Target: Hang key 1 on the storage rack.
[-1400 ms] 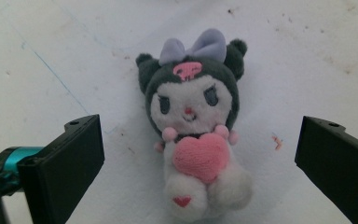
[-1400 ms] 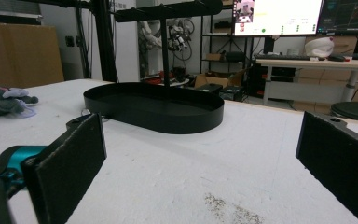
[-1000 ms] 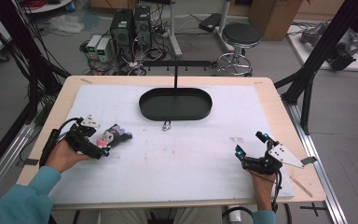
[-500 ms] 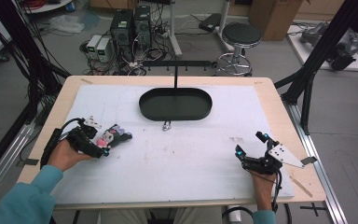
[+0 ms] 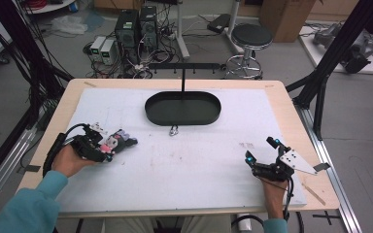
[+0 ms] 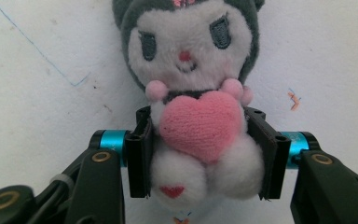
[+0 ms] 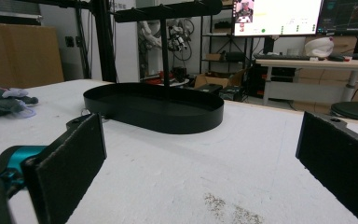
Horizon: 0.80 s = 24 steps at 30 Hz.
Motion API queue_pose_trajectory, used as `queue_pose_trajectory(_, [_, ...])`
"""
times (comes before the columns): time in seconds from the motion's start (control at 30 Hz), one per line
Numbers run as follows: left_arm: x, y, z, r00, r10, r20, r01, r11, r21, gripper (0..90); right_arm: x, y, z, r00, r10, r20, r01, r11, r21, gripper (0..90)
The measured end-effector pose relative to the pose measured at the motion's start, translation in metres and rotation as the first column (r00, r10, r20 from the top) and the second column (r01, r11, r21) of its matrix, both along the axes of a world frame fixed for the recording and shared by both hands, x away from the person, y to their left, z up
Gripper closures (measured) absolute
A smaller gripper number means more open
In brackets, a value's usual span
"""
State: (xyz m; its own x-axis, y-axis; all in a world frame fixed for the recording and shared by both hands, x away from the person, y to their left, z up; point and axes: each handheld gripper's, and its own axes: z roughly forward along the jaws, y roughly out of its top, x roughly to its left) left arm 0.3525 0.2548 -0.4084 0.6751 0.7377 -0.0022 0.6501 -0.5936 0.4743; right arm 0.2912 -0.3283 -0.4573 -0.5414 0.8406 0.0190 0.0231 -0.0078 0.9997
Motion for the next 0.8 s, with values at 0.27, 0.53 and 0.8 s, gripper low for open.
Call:
queue_pose_trajectory(0.27, [-0.001, -0.001, 0.003, 0.9995, -0.005, 0.031, 0.006, 1.0000, -0.001, 52.9, 0.000, 0.000, 0.000, 1.0000, -0.001, 0.001, 0.001, 1.000, 0.001, 0.7])
queue_pose_trajectory(0.53, [-0.002, 0.005, 0.015, 0.9935, 0.033, 0.109, -0.022, 0.9952, -0.095, 53.3, 0.000, 0.000, 0.000, 1.0000, 0.000, 0.000, 0.000, 1.000, 0.001, 0.7])
queue_pose_trajectory(0.8, [0.000, 0.005, 0.033, 0.9785, 0.049, 0.200, -0.008, 0.9790, -0.204, 53.3, 0.000, 0.000, 0.000, 1.0000, -0.002, 0.004, 0.002, 1.000, 0.000, 0.7])
